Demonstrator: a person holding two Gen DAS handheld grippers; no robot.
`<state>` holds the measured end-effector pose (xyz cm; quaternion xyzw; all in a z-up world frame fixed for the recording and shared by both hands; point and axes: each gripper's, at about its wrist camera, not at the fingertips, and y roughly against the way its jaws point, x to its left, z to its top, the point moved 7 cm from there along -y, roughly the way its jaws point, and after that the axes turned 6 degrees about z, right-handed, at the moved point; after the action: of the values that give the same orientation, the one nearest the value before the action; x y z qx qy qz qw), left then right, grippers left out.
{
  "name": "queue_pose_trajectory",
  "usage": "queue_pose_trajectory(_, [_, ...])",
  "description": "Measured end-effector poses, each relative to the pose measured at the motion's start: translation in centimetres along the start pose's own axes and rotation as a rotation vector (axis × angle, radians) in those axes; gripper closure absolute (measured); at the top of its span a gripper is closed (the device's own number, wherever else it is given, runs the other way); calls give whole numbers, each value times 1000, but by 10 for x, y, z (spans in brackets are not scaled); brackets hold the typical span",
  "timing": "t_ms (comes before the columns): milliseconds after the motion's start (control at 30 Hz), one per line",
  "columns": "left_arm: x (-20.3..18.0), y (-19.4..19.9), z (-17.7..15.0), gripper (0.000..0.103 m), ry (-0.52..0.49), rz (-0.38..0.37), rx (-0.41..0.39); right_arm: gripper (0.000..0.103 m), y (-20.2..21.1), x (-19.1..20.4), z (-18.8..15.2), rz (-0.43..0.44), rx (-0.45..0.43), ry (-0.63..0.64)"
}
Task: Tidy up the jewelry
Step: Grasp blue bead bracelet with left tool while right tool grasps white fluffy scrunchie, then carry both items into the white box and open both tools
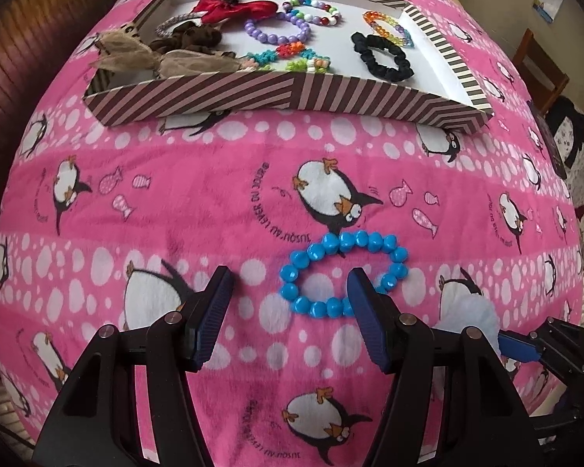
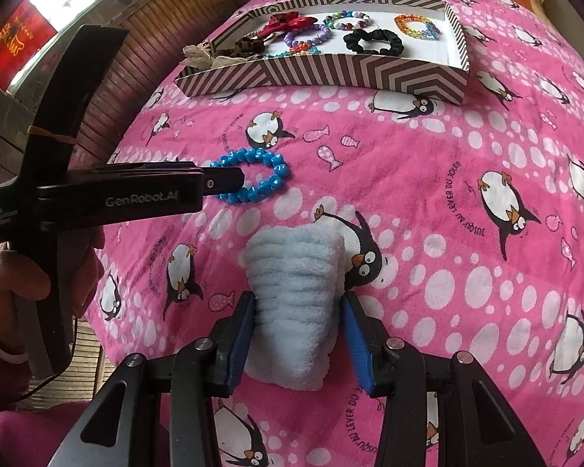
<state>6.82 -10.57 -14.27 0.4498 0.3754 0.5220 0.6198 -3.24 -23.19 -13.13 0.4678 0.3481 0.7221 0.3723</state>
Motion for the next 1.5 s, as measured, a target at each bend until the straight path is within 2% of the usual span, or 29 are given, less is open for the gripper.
queue_pose_trajectory(67, [-1,-1,2,56,-13,6,-16,61,0,0,0,6,-10,-8])
queue_pose_trajectory(100, [-1,-2,3,70,-29,32,-31,63,0,-1,0,8,-12,-7])
queue_pose_trajectory(133, [-3,-4,7,80,-40,42,-39,65,0,-1,0,5,-14,-2])
queue_pose_trajectory(200, [-3,-4,8,92,-45,21,-47,69,2,0,-1,-5,-23,14])
queue_pose_trajectory(233, [-3,-5,9,95,-45,11,-44,71,3,0,-2,-6,-27,18])
queue_pose_trajectory(367, [-2,1,7,96,-40,-17,-42,75,10,0,0,-3,-48,29])
queue_pose_trajectory(900, [2,77,36,96,-30,-99,-180,75,50,4,35,1,-165,37])
queue_pose_trajectory(1133, [7,99,59,96,-41,-81,-225,75,65,-4,51,-19,-208,20])
queue_pose_trajectory(1300, [1,114,85,96,-74,-68,-273,75,78,-10,69,-33,-248,8])
queue_pose_trajectory(1500, [-5,117,116,96,-103,-51,-292,75,80,-16,95,-42,-273,-17])
